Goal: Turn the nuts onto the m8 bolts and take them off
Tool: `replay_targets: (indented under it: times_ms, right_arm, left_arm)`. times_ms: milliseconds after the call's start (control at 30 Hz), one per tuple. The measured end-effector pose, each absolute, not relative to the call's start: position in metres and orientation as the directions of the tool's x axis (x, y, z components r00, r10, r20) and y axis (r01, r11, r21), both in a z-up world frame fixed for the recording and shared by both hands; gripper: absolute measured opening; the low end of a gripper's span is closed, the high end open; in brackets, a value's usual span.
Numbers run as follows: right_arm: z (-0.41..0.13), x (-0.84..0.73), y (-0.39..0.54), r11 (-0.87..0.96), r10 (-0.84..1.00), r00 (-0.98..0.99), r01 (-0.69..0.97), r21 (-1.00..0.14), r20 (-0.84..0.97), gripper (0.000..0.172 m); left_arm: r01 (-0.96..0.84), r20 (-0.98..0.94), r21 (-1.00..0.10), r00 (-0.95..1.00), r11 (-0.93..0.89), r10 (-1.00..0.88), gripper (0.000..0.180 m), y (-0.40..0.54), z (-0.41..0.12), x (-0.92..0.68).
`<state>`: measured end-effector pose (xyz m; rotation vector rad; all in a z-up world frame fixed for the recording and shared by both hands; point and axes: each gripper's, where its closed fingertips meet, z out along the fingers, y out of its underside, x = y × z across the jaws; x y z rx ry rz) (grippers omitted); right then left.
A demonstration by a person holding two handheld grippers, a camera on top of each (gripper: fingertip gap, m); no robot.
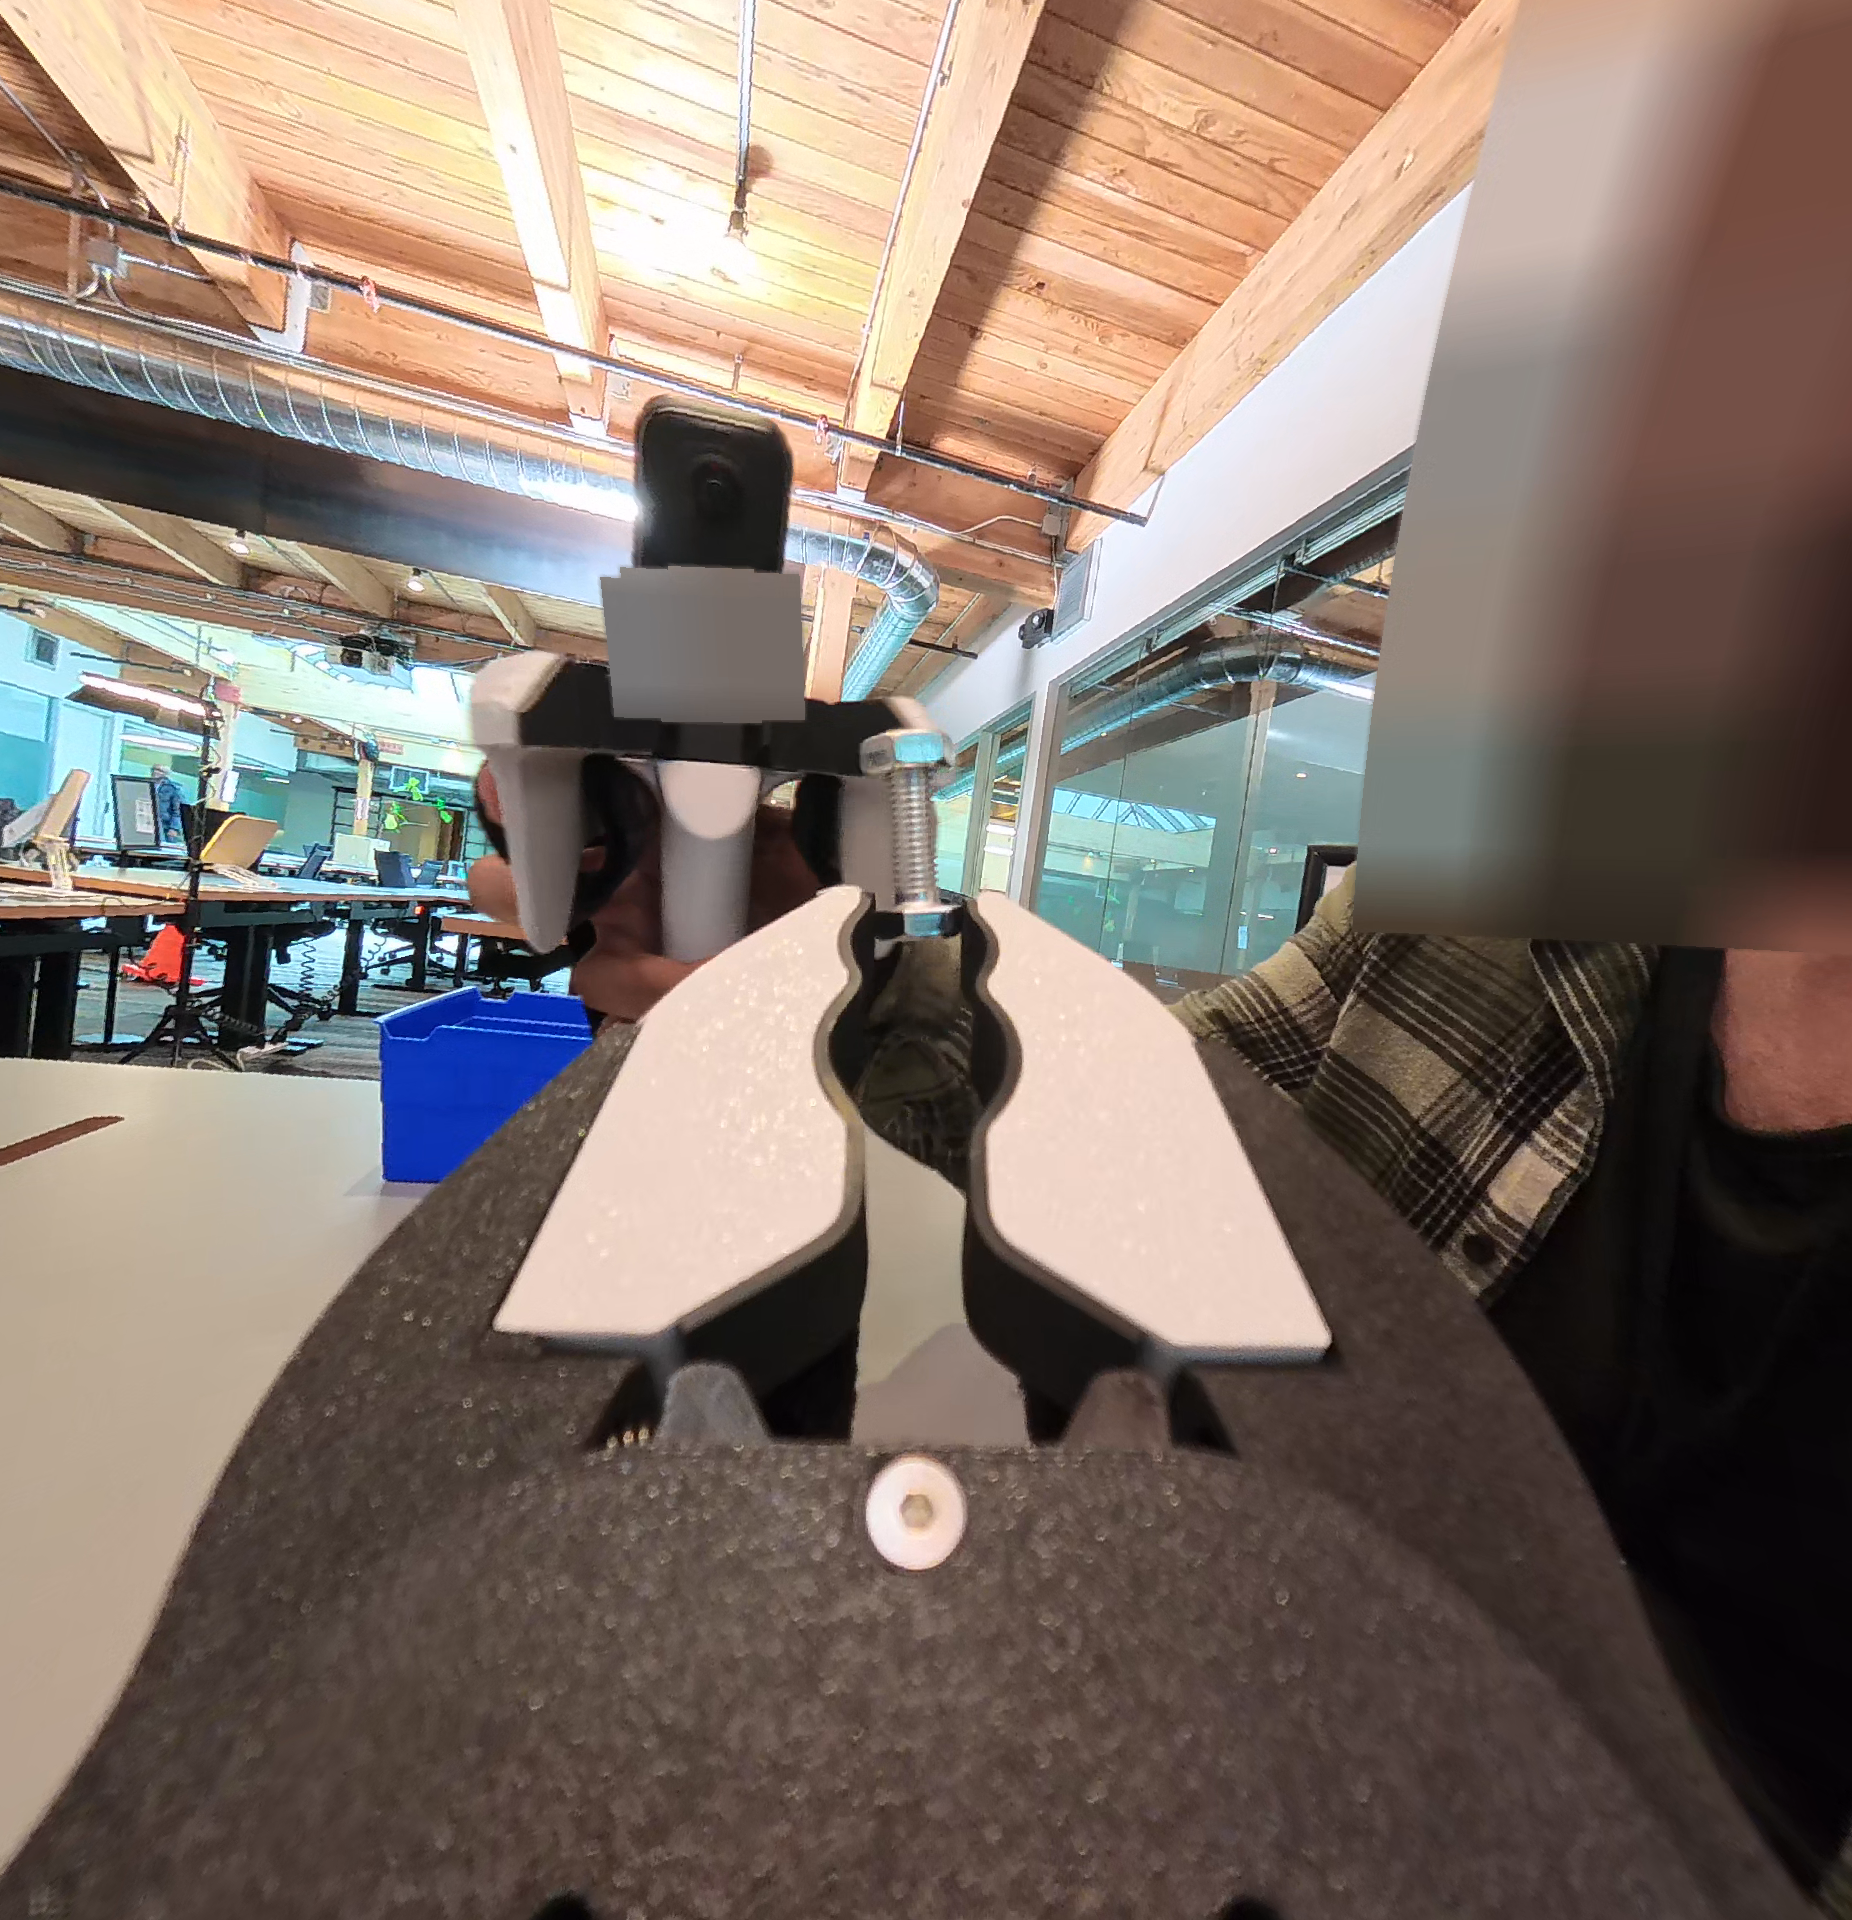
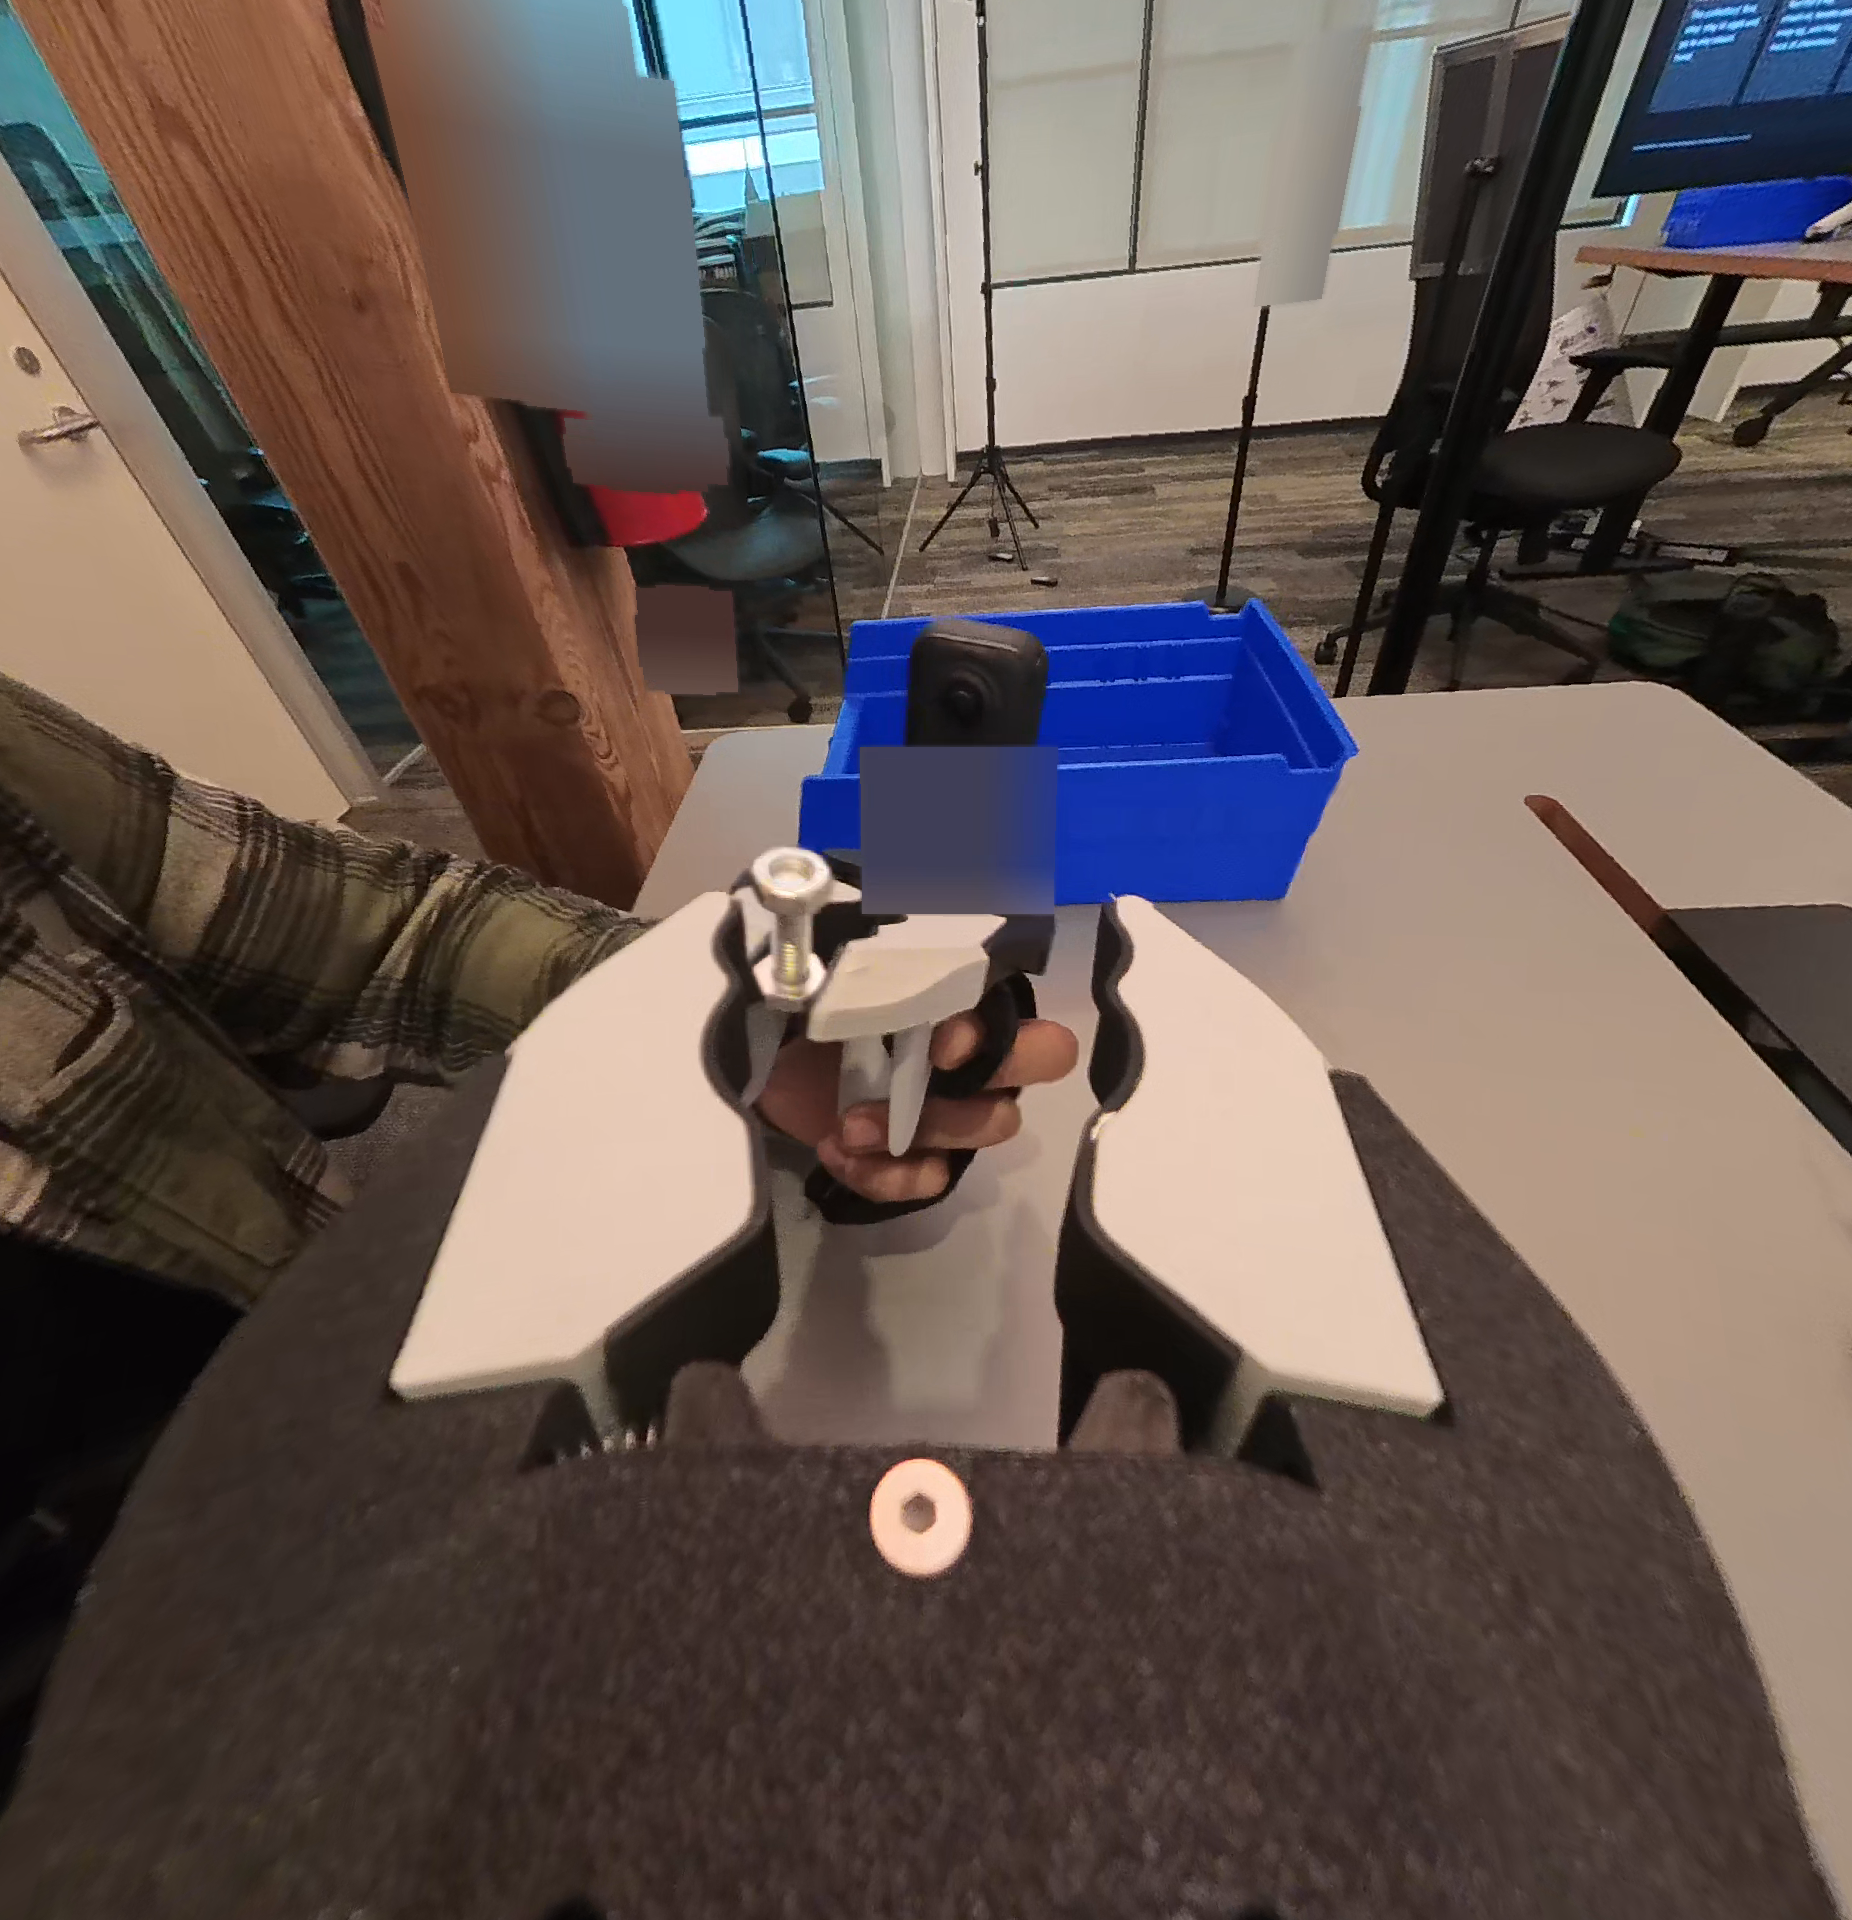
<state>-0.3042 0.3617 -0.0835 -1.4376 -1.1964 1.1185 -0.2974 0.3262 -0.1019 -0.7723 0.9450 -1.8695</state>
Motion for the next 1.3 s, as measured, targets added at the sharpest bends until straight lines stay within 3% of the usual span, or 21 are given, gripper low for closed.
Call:
replay_targets:
  times_ms: [200, 367, 433, 833, 933, 1100, 1300]
  right_arm:
    - [-0.088, -0.317, 0.344, -0.101, 0.993, 0.086, 0.194, -0.976, -0.086, 0.052]
    - [-0.09, -0.321, 0.341, -0.11, 0.993, 0.074, 0.218, -0.97, -0.096, 0.034]
    - [-0.088, -0.321, 0.337, -0.106, 0.994, 0.032, 0.21, -0.972, -0.102, 0.016]
    - [-0.087, -0.316, 0.321, -0.03, 0.984, -0.163, 0.216, -0.976, -0.066, 0.016]
    - [-0.088, -0.316, 0.317, -0.009, 0.977, -0.207, 0.221, -0.975, -0.056, 0.016]
    - [-0.084, -0.315, 0.335, -0.019, 0.998, -0.062, 0.198, -0.98, -0.032, 0.056]
    - [-0.083, -0.307, 0.357, -0.069, 0.996, 0.063, 0.171, -0.983, -0.059, 0.065]
  left_arm:
    - [0.43, 0.135, -0.845, -0.403, -0.317, -0.905, 0.015, 0.329, -0.102, -0.299]
    - [0.416, 0.132, -0.855, -0.403, -0.31, -0.905, 0.015, 0.327, -0.104, -0.296]
    - [0.413, 0.132, -0.857, -0.405, -0.31, -0.905, 0.015, 0.326, -0.104, -0.295]
    - [0.375, 0.123, -0.86, -0.506, -0.347, -0.854, 0.015, 0.312, -0.104, -0.294]
    - [0.362, 0.122, -0.865, -0.522, -0.349, -0.844, 0.015, 0.31, -0.106, -0.292]
    - [0.385, 0.122, -0.856, -0.498, -0.346, -0.859, 0.015, 0.316, -0.103, -0.296]
    - [0.392, 0.12, -0.853, -0.497, -0.345, -0.86, 0.015, 0.316, -0.104, -0.297]
